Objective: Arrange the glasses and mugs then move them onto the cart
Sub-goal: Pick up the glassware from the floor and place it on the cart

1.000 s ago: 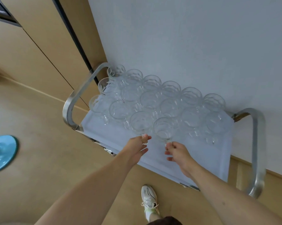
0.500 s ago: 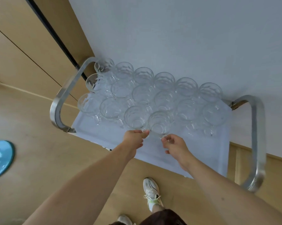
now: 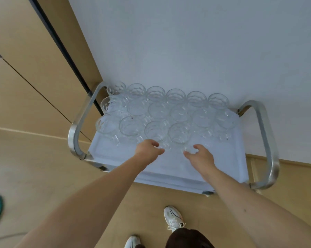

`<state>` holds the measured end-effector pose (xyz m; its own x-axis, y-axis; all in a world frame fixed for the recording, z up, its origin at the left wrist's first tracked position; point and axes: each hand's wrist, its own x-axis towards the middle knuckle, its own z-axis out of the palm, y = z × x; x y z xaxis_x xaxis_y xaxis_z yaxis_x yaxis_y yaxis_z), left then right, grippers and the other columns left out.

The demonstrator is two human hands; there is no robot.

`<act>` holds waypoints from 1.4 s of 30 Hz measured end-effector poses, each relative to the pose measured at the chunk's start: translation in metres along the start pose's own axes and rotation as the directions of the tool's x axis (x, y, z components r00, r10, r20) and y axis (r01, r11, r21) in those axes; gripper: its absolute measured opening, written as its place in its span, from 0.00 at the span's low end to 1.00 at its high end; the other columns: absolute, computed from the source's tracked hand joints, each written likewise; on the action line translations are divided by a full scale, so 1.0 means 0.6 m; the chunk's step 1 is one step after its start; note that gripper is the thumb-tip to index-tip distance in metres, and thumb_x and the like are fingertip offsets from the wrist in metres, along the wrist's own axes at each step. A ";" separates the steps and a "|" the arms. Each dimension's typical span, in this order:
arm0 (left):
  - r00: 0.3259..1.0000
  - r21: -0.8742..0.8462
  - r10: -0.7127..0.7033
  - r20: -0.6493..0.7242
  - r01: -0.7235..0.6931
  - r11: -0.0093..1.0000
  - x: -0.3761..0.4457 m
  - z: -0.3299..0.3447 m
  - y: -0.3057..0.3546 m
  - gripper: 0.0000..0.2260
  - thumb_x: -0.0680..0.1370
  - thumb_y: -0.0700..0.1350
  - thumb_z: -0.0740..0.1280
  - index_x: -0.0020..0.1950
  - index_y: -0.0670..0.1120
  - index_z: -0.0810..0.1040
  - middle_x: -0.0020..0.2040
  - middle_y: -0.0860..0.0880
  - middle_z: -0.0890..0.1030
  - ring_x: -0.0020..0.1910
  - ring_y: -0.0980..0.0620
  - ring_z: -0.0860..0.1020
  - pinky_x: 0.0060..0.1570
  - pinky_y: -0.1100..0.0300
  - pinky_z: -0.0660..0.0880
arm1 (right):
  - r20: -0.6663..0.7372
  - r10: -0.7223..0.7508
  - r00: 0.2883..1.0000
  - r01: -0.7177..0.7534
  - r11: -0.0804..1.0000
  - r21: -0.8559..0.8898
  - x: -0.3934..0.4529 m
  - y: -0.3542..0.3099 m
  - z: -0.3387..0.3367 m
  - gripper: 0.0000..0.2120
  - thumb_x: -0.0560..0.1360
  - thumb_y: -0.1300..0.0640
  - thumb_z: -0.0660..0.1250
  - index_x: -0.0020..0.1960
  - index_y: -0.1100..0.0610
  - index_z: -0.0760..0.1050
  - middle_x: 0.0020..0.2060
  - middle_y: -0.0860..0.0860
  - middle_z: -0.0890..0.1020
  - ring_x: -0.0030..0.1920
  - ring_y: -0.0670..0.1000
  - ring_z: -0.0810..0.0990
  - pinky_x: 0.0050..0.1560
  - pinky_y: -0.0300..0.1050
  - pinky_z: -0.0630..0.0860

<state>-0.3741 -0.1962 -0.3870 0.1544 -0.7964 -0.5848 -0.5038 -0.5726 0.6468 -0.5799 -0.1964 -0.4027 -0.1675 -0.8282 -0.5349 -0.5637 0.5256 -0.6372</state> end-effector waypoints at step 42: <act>0.099 0.268 0.740 0.665 -0.957 -0.113 -0.702 0.626 0.476 0.27 0.80 0.56 0.67 0.77 0.48 0.67 0.75 0.45 0.70 0.73 0.45 0.68 0.69 0.52 0.68 | -0.845 0.147 0.514 -0.250 0.968 0.017 -0.654 0.516 -0.631 0.39 0.76 0.38 0.67 0.80 0.50 0.56 0.74 0.56 0.68 0.72 0.61 0.65 0.69 0.55 0.66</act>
<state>-0.9020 0.0490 -0.1395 -0.9229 -0.3730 0.0957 -0.3183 0.8789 0.3553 -0.9948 0.2175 -0.1803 -0.8527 -0.5128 0.0999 -0.4902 0.7192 -0.4924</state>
